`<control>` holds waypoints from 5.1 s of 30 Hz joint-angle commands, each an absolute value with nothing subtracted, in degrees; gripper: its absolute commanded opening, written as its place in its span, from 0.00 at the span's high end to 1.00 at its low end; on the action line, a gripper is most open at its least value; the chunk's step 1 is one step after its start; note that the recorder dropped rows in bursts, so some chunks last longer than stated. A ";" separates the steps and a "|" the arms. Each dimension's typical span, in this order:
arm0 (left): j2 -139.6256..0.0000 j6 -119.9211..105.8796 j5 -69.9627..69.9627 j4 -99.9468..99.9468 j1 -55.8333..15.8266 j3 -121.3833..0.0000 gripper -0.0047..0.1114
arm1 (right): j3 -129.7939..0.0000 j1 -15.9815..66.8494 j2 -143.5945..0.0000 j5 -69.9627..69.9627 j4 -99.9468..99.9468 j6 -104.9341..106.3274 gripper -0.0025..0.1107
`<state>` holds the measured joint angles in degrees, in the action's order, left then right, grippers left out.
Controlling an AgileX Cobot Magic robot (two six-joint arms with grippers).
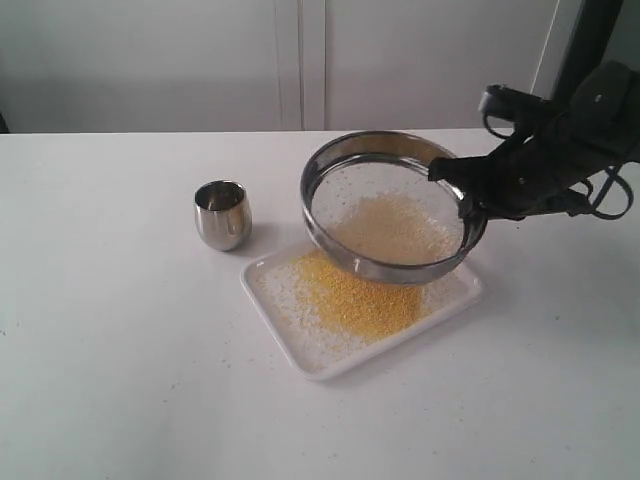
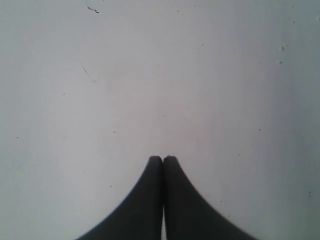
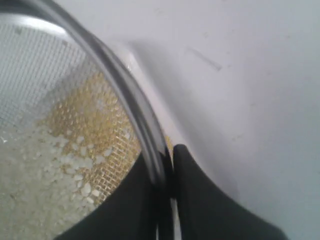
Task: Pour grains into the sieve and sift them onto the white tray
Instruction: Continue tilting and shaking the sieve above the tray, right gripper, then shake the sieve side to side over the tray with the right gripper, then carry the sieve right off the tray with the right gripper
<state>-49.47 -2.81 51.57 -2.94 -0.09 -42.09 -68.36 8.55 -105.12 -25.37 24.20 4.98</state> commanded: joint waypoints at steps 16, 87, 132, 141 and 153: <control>-49.02 -3.02 51.85 -3.12 -0.10 -41.70 0.96 | -68.85 12.97 -104.41 -25.30 28.11 14.96 0.98; -49.02 -3.02 51.85 -3.12 -0.10 -41.70 0.96 | -60.45 10.18 -85.90 -44.11 28.41 7.71 0.98; -49.02 -3.02 51.85 -3.12 -0.10 -41.70 0.96 | -59.29 -5.76 -87.94 -37.20 22.21 2.30 0.98; -49.02 -3.02 51.85 -3.12 -0.10 -41.70 0.96 | -59.53 -5.90 -93.08 -28.04 22.21 0.00 0.98; -49.02 -3.02 51.85 -3.12 -0.10 -41.70 0.96 | -70.02 -5.90 -103.27 -24.78 22.21 -7.83 0.98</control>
<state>-49.47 -2.81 51.57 -2.94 -0.09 -42.09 -67.09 -5.56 -101.54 -27.51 20.61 -4.62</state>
